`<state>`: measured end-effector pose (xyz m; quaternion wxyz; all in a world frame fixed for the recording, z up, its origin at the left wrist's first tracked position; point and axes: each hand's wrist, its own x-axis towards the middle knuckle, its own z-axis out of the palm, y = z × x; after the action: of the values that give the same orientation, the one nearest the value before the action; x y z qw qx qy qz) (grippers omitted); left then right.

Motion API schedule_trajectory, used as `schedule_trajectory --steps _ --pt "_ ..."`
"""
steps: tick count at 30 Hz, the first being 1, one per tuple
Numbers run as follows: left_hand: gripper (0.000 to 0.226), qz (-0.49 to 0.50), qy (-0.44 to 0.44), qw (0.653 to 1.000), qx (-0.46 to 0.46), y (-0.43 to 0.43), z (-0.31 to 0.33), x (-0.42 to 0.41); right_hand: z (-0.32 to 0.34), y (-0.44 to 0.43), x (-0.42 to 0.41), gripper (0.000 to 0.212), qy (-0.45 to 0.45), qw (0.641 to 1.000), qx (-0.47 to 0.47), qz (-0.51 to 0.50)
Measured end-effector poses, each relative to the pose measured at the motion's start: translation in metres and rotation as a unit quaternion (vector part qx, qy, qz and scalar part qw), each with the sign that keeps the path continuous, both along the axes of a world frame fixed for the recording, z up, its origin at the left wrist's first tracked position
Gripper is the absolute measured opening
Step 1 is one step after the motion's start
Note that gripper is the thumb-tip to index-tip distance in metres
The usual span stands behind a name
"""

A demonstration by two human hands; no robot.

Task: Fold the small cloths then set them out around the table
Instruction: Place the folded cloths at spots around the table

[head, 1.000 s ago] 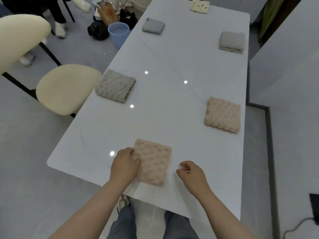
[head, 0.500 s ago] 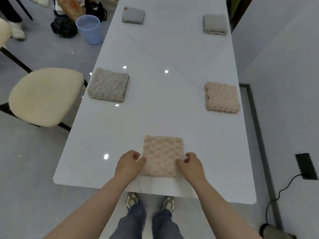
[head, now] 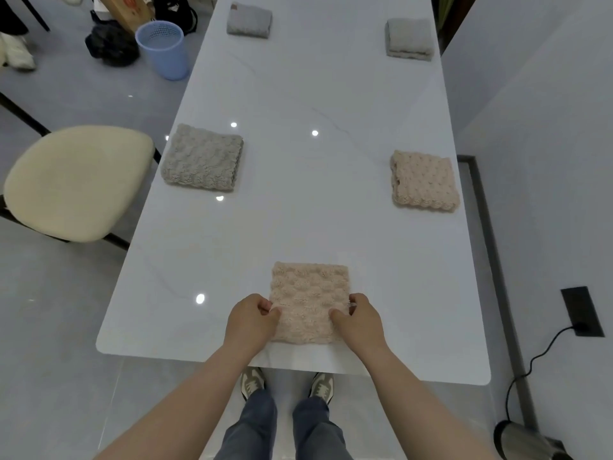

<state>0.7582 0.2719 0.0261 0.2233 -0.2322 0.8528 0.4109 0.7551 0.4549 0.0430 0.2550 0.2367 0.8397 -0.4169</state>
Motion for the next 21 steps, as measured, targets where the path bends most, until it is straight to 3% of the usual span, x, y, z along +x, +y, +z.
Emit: schedule_trajectory --steps 14,21 --pt "0.016 -0.005 0.015 1.000 -0.007 -0.006 0.000 0.021 0.002 -0.005 0.028 0.046 -0.007 1.000 0.002 0.012" --pt "0.007 0.000 0.019 1.000 0.002 -0.006 0.001 0.025 0.004 -0.006 0.033 0.050 0.001 1.000 -0.001 0.007"
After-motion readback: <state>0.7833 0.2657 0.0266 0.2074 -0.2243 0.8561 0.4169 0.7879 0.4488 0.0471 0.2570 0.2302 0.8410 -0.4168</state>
